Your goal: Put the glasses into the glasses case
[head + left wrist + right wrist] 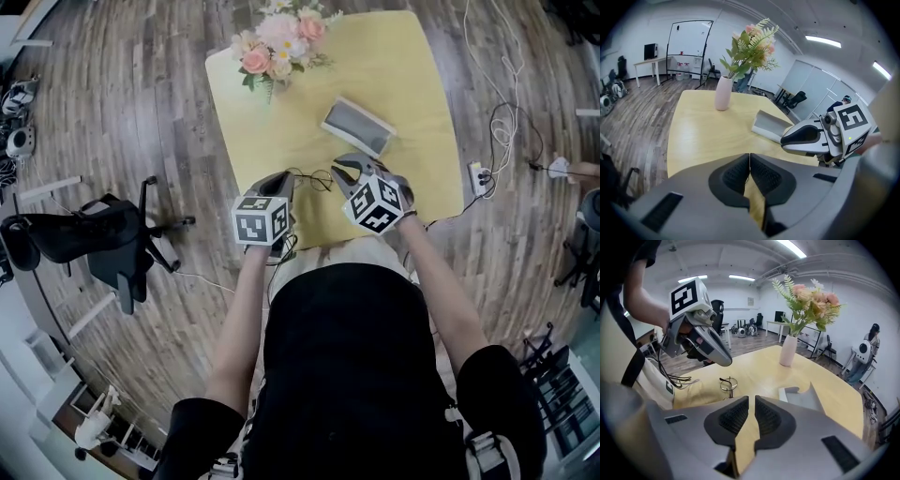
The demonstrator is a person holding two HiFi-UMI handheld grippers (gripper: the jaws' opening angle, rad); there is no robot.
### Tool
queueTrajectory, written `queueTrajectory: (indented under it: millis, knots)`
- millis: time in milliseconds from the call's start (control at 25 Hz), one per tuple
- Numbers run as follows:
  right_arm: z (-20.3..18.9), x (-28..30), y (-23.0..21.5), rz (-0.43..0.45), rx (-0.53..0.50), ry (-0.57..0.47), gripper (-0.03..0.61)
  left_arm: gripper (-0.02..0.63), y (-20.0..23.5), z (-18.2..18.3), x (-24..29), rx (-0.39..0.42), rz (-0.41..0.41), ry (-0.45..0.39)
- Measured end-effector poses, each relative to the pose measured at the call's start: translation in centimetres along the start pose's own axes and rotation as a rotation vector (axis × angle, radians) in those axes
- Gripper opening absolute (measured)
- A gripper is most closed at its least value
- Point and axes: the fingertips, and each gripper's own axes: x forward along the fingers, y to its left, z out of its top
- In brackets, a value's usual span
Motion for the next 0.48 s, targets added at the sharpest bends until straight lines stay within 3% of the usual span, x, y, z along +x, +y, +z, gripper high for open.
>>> queueTrajectory:
  millis: [280,480]
  knots:
    - [1.1,2.6,4.2,0.124,-0.057,0.015,0.058,0.025,1.4,-1.8,-0.9,-0.054,0.024,-0.001]
    - [1.6,4.7,5.8,0.157,-0.080,0.038,0.059,0.025,2.3,-2.8,-1.5,-0.078,0.036,-0.005]
